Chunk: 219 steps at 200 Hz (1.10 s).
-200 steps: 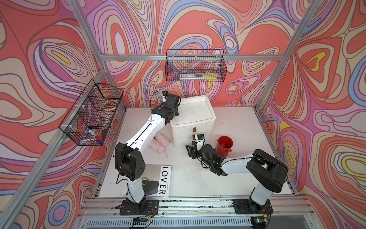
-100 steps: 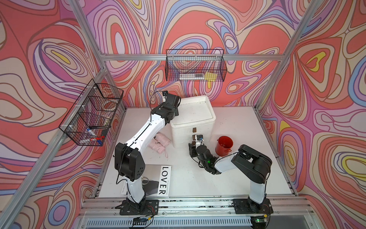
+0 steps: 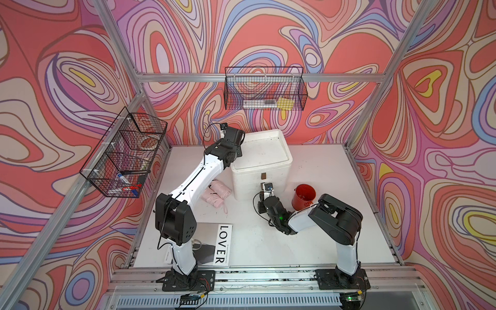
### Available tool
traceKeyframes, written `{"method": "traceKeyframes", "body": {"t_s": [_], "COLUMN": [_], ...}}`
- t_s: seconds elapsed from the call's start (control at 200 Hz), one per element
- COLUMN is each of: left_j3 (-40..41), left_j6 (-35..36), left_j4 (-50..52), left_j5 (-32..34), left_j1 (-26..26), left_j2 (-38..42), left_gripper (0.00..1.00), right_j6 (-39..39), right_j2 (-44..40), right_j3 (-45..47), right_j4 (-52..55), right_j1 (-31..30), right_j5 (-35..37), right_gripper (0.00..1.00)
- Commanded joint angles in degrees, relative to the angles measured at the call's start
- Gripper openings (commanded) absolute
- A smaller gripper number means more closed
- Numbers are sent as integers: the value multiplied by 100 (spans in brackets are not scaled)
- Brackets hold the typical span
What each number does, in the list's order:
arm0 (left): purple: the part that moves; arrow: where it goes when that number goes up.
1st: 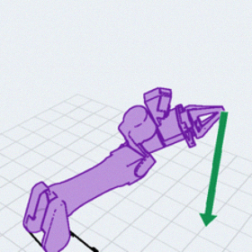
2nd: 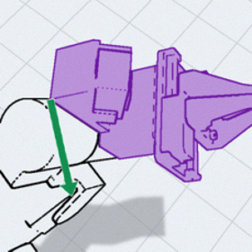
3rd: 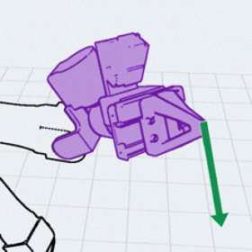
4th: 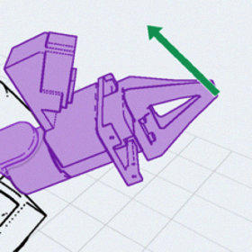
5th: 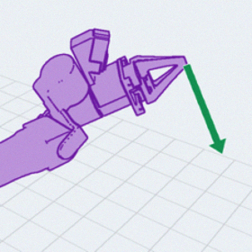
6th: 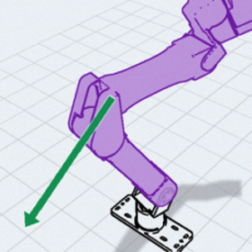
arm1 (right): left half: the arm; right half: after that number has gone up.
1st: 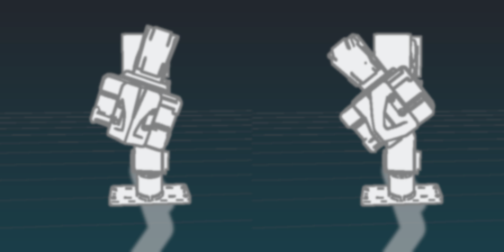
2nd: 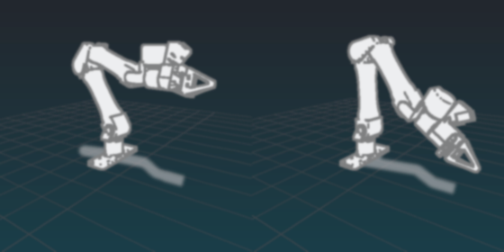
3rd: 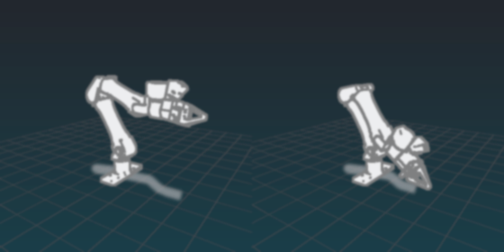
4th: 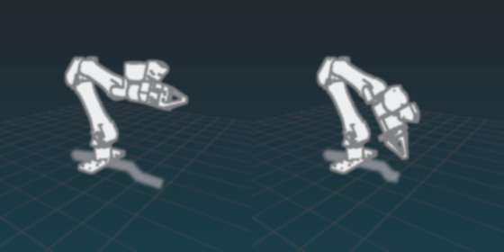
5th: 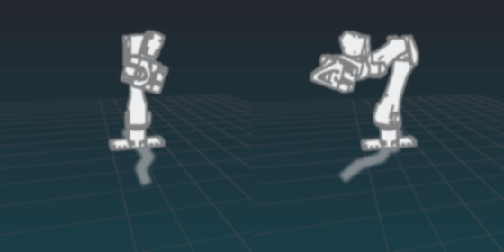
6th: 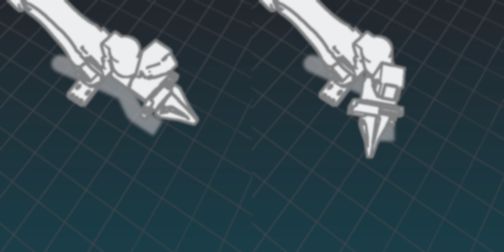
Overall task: Place the umbrella in the drawer by color
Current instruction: Open the drawer in the storage box.
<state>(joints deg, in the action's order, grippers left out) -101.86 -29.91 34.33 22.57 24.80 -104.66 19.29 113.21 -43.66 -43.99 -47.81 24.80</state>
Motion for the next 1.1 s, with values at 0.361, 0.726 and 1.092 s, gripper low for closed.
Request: {"method": "traceKeyframes", "body": {"t_s": [0.361,0.726,1.092], "left_j3": [-223,-615,-591], "left_j6": [-242,-170,-36], "left_j4": [627,687,654], "left_j5": [-685,-666,-896], "left_j1": [83,78,78], "left_j2": [-250,-553,-618], "left_gripper": [2,2,1], "right_j6": [390,1121,1411], "right_j2": [-1391,-2294,-2777], "right_j3": [297,690,918], "right_j4": [1124,2436,3247], "right_j1": [-114,-1014,-1550], "right_j5": [-387,-365,-130], "right_gripper": [0,0,0]}}
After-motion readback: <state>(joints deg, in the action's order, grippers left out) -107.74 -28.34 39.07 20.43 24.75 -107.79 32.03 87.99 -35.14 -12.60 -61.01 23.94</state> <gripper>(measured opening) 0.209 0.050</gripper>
